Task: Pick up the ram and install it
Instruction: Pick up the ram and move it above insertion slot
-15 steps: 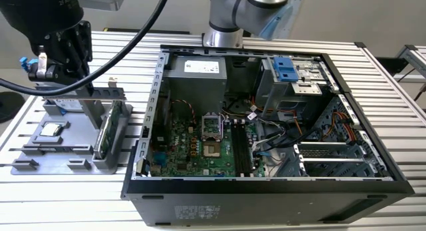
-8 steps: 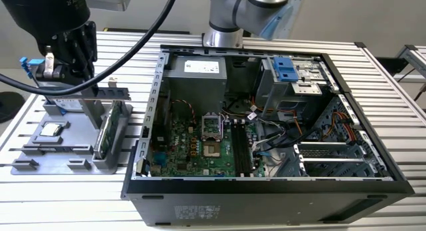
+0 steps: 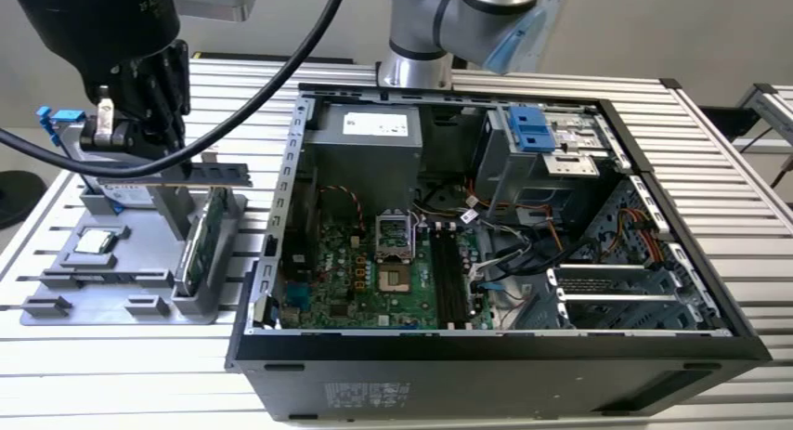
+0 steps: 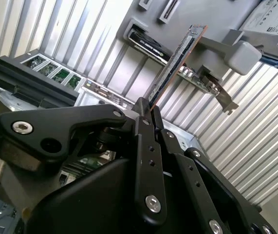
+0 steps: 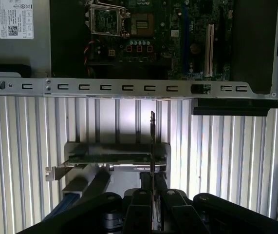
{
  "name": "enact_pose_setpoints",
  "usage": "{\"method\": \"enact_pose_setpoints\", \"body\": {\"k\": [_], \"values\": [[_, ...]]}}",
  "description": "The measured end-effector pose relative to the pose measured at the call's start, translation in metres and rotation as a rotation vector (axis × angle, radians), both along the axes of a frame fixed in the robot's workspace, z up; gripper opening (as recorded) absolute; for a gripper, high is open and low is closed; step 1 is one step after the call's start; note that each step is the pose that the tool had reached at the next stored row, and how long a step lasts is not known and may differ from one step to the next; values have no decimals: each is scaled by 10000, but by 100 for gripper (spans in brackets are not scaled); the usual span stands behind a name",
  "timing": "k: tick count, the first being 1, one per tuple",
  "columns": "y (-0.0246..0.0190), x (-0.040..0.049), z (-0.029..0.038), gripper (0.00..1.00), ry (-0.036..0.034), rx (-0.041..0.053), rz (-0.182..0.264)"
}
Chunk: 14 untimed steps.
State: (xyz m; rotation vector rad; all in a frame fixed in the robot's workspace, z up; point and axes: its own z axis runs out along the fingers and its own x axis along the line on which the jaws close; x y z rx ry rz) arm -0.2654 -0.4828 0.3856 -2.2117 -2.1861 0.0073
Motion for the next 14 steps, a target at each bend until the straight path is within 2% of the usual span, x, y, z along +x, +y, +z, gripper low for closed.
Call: {"method": "enact_pose_setpoints", "body": {"k": [14], "values": [[0, 121, 0, 0, -1, 1, 0]]}}
